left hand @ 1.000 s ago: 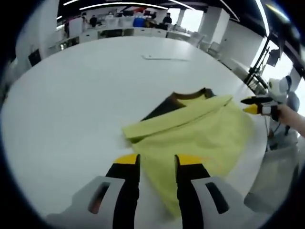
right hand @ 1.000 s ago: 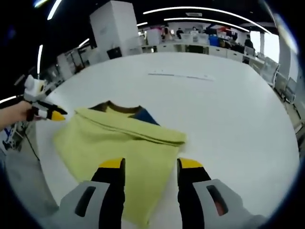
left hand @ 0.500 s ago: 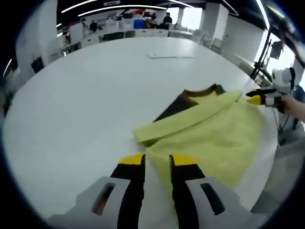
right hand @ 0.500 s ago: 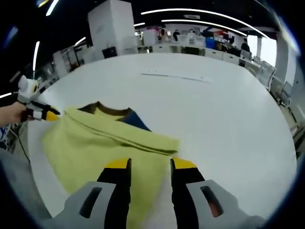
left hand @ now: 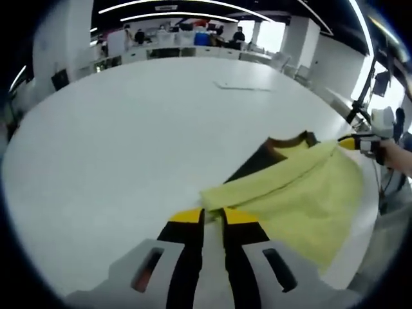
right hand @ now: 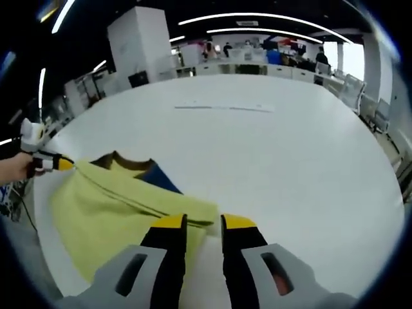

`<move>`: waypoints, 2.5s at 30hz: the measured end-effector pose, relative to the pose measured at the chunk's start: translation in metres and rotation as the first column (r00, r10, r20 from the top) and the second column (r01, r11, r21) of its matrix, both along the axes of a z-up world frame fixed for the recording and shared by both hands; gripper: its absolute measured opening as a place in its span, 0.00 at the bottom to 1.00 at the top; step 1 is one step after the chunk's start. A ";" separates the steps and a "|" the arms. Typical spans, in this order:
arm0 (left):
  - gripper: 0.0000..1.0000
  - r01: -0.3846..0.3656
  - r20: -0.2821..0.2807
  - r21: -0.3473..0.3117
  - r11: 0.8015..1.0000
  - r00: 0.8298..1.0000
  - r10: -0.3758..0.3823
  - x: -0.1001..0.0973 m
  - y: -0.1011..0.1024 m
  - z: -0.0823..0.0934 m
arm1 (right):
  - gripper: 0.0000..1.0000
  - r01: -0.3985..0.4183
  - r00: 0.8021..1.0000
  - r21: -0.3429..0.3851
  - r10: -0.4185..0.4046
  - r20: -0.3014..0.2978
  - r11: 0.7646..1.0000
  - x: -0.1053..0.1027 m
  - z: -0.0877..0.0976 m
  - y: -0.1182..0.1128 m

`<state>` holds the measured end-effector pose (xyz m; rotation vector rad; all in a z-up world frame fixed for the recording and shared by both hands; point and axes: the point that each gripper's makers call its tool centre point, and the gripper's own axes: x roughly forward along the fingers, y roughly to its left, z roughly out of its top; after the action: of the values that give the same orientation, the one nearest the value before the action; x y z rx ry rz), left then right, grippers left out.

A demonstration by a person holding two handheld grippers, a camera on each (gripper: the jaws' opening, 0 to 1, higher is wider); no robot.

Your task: Fold the garment on the visible template until the final outline fits inside the template.

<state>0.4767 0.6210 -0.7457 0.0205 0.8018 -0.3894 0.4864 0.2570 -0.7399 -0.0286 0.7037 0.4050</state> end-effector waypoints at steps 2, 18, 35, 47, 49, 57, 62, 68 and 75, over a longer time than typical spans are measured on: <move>0.05 -0.002 -0.003 0.000 1.000 1.000 0.002 0.000 0.000 -0.001 | 0.18 -0.002 1.000 0.006 0.002 -0.003 1.000 0.001 -0.001 0.002; 0.00 -0.019 -0.006 -0.011 1.000 1.000 0.019 0.004 0.002 -0.004 | 0.06 0.001 1.000 -0.006 -0.001 -0.010 1.000 0.002 -0.007 -0.007; 0.00 -0.030 0.038 -0.048 0.998 0.999 0.032 0.018 0.002 0.022 | 0.02 -0.009 0.999 0.004 0.009 0.046 1.000 0.017 0.014 -0.007; 0.00 -0.032 0.037 -0.048 0.998 0.999 0.034 0.034 0.000 0.018 | 0.01 -0.005 0.998 -0.013 0.006 0.060 1.000 0.038 0.015 -0.016; 0.00 -0.034 0.035 -0.049 0.998 0.999 0.036 0.036 0.000 0.016 | 0.01 -0.004 0.998 -0.018 0.005 0.061 1.000 0.038 0.016 -0.017; 0.00 -0.031 0.015 -0.038 0.999 0.999 0.032 0.046 0.000 0.006 | 0.01 -0.022 1.000 -0.021 0.023 0.020 1.000 0.027 0.007 -0.018; 0.00 -0.048 0.012 -0.026 0.999 0.999 0.048 0.053 0.006 0.001 | 0.01 -0.064 0.998 -0.076 0.065 0.002 0.995 0.018 0.002 -0.013; 0.00 -0.055 0.012 -0.020 0.998 0.998 0.055 0.055 0.010 0.000 | 0.01 -0.094 0.996 -0.061 0.094 0.003 0.994 0.017 0.000 0.000; 0.00 -0.034 0.023 -0.012 0.999 0.999 0.034 0.049 0.008 0.005 | 0.01 -0.123 0.992 -0.026 0.123 0.021 0.992 0.025 -0.001 0.018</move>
<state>0.5254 0.6287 -0.7410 0.0002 0.7756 -0.3611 0.5114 0.2754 -0.7408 -0.0999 0.6865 0.5135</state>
